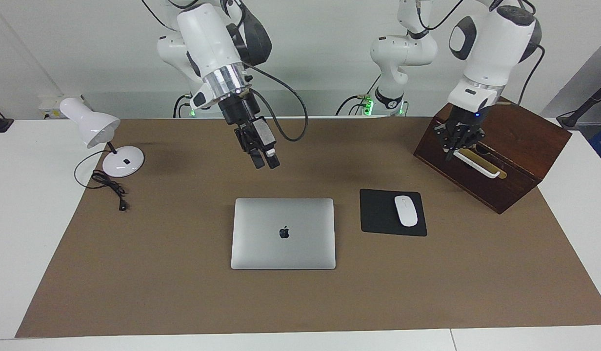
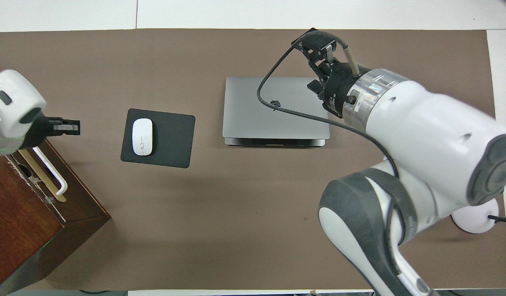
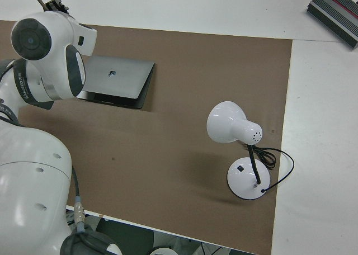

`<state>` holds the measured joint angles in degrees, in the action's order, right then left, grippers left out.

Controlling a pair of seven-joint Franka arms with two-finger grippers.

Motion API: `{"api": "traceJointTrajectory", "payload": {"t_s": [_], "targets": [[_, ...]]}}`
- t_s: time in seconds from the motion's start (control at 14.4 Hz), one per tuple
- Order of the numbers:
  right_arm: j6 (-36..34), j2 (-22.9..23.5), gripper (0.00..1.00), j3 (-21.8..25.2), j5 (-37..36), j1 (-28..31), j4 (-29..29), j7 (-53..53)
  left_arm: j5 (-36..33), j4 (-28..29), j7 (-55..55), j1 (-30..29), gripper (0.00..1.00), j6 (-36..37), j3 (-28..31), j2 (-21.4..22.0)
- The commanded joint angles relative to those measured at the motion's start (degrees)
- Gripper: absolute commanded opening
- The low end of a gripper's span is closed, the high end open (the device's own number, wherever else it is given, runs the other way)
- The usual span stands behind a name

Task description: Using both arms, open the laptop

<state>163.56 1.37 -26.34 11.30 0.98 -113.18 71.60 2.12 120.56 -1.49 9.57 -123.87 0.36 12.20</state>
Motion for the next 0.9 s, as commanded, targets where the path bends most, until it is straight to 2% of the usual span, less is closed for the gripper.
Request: {"api": "traceJointTrajectory", "payload": {"t_s": [0.0,0.21,0.42,0.69,0.83], "targets": [[5.9,-1.8,1.0,-0.5,1.4,0.0,-6.1,1.6,0.8,14.8,1.5,4.2,0.0,-10.7,0.7,9.1],[12.2,-2.6,1.0,-1.3,1.4,-0.5,-11.0,4.5,0.8,23.5,3.1,8.2,0.0,-19.4,0.7,12.6],[13.7,-5.2,1.0,-2.6,1.4,-0.6,-14.8,10.0,0.8,26.5,4.5,12.7,0.0,-23.0,0.5,13.5],[13.3,-8.3,1.0,-4.2,1.4,-0.6,-19.5,14.3,0.8,32.0,4.5,17.5,0.0,-35.6,0.4,12.1],[13.7,-8.3,1.0,-5.6,1.4,-0.7,-20.1,16.2,0.8,32.7,4.7,18.6,0.0,-39.1,0.3,10.0]]}}
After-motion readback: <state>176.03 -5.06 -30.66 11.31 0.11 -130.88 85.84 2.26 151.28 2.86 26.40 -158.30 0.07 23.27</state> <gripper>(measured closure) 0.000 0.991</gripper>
